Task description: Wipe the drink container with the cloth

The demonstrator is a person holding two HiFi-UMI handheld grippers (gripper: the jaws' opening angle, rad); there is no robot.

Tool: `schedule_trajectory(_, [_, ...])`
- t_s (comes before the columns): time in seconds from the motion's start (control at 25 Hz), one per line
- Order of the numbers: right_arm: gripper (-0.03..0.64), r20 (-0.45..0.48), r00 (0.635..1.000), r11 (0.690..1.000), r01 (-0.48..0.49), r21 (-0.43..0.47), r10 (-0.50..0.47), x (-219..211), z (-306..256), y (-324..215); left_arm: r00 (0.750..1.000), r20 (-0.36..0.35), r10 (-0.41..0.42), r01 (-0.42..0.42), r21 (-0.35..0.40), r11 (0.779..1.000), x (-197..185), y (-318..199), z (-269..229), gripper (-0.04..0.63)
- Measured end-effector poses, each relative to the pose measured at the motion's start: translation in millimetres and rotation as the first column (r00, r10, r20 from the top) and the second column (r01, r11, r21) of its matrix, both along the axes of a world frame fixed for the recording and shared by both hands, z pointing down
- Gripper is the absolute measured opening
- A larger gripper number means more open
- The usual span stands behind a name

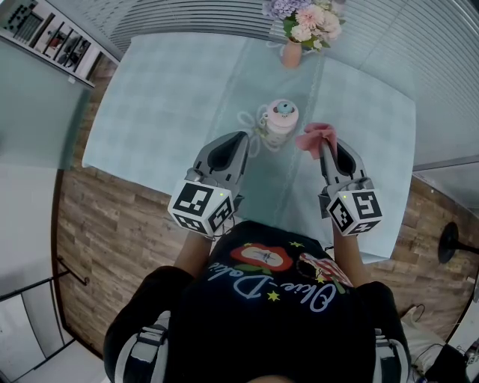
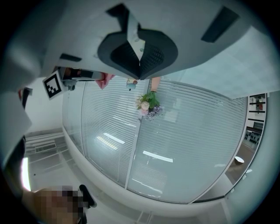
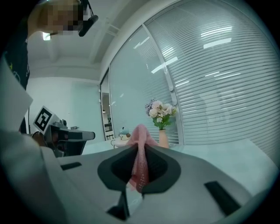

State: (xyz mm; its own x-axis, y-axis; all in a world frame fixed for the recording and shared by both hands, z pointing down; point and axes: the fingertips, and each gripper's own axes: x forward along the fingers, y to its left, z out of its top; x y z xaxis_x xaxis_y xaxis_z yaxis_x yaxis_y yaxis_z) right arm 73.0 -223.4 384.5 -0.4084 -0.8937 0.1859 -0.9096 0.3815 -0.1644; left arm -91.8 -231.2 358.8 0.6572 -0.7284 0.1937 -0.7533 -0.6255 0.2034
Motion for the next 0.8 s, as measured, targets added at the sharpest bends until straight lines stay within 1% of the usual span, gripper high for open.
schedule_trajectory(0.8, [0.026,-0.004,1.0,1.0,-0.015,-0.002,0.015,-2.2,-4.2,-1.9,1.0,-0.009,0.019,-0.019,-0.007,1.0,-2.9,-5.9,0.8,0.003])
